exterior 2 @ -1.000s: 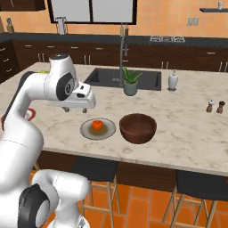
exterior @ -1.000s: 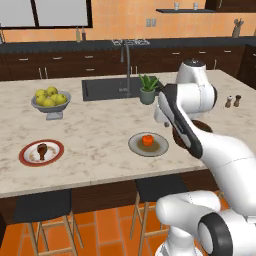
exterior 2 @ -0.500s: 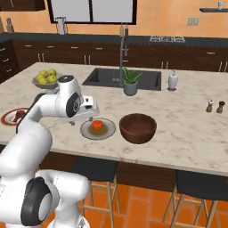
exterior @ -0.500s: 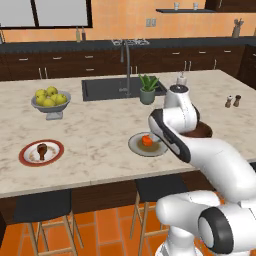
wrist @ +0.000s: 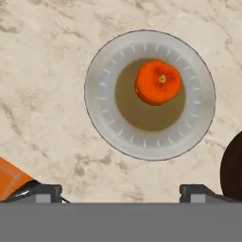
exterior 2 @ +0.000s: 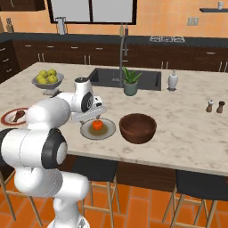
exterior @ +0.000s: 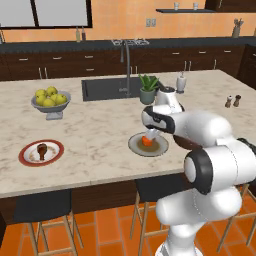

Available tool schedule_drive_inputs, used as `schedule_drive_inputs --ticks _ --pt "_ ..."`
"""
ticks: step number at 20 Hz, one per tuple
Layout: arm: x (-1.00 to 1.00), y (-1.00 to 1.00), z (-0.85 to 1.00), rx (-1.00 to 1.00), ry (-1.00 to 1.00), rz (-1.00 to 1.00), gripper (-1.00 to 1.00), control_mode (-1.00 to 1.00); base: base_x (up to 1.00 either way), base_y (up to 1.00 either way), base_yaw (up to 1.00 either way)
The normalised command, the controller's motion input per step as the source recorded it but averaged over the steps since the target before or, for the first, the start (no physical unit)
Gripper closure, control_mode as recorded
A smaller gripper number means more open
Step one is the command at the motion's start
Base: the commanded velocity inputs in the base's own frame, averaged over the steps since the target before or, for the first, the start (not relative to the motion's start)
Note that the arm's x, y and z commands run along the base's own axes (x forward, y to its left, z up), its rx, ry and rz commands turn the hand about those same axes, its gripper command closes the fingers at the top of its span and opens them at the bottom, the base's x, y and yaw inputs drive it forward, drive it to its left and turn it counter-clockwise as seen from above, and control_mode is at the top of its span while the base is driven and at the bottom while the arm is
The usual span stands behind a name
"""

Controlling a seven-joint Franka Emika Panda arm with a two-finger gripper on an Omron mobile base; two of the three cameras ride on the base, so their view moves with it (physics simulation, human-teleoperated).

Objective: Pick the chicken drumstick and squash from their plates and place them in the bowl. Then put the bowl in the fridge.

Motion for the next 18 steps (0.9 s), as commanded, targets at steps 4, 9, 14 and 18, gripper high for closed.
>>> schedule_drive_inputs --ticks 4,9,14,18 --pt "0.74 0.01 -0.59 -0.11 0.04 0.01 -1.00 -1.00 0.00 0.00 0.00" --pt "0.31 0.03 -0.66 -0.06 0.00 0.00 -1.00 -1.00 0.00 0.00 0.00" --pt "0.28 0.00 -0.24 0.00 0.00 0.00 -1.00 -1.00 0.00 0.00 0.00" --pt "0.25 0.00 -0.14 0.01 0.00 0.00 -1.00 -1.00 0.00 0.00 0.00"
